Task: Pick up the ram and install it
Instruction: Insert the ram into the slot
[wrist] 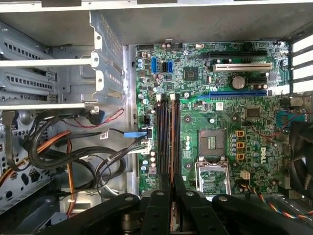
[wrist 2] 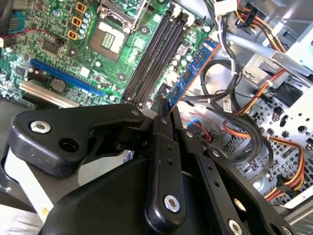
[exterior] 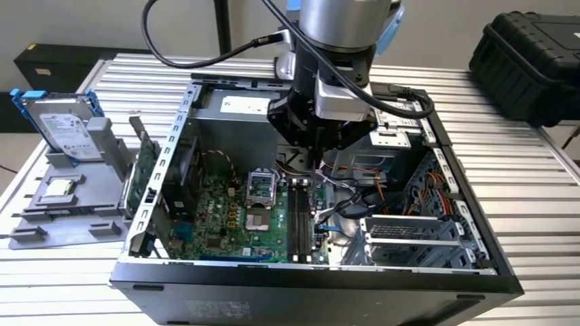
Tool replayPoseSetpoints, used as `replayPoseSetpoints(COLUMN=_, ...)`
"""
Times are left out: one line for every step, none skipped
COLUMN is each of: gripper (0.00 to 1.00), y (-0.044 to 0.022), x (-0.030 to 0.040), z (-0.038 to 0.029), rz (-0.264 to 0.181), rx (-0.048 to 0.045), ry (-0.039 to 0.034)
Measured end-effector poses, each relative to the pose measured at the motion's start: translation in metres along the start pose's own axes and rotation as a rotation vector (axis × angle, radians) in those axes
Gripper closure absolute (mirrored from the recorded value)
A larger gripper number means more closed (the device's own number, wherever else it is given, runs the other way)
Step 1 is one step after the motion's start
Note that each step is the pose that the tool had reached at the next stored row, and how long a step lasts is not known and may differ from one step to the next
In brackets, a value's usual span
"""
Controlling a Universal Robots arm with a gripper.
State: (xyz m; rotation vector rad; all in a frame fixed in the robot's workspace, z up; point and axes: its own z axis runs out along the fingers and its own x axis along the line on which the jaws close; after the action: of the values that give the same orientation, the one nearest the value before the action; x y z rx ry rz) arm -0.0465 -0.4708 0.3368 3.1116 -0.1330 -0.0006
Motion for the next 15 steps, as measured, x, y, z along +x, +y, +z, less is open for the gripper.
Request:
replayPoseSetpoints(gripper=1.0, y=0.0, x=0.0, z=0.0013, rz=-0.002, rx=-0.0002, ry=-0.0025)
replayPoseSetpoints(gripper=1.0, y=0.0, x=0.0002, z=0.0022, rz=-0.003, rx=-0.0004, ry=-0.0051)
replayPoseSetpoints(gripper=1.0, y=0.0, x=0.0002, z=0.0023, rz=-0.003, rx=-0.0007, ry=-0.0062)
replayPoseSetpoints(gripper=1.0, y=-0.0001, x=0.0002, z=0.0023, rz=-0.003, rx=-0.0007, ry=-0.0062)
replayPoseSetpoints(gripper=1.0, y=0.0, x=0.0002, z=0.0023, rz=-0.003, rx=-0.0008, ry=-0.0063)
replayPoseSetpoints(gripper=1.0, y=-0.0002, x=0.0003, z=0.0023, rz=-0.003, rx=-0.0007, ry=-0.0062)
replayPoseSetpoints(gripper=1.0, y=-0.0003, x=0.0003, z=0.0023, rz=-0.003, rx=-0.0006, ry=-0.0062)
replayPoseSetpoints(gripper=1.0, y=-0.0003, x=0.0003, z=0.0024, rz=-0.003, rx=-0.0006, ry=-0.0062)
replayPoseSetpoints(gripper=1.0, y=-0.0004, x=0.0004, z=0.0024, rz=-0.003, rx=-0.0006, ry=-0.0062)
replayPoseSetpoints(gripper=1.0, y=-0.0004, x=0.0004, z=0.0024, rz=-0.003, rx=-0.0006, ry=-0.0062)
replayPoseSetpoints(gripper=1.0, y=-0.0004, x=0.0004, z=0.0023, rz=-0.003, rx=-0.0006, ry=-0.0063)
replayPoseSetpoints(gripper=1.0, y=-0.0004, x=0.0004, z=0.0024, rz=-0.003, rx=-0.0007, ry=-0.0062)
replayPoseSetpoints(gripper=1.0, y=-0.0005, x=0.0004, z=0.0024, rz=-0.003, rx=-0.0006, ry=-0.0062)
replayPoseSetpoints(gripper=1.0, y=-0.0005, x=0.0004, z=0.0023, rz=-0.003, rx=-0.0007, ry=-0.0062)
replayPoseSetpoints(gripper=1.0, y=-0.0005, x=0.0004, z=0.0023, rz=-0.003, rx=-0.0007, ry=-0.0063)
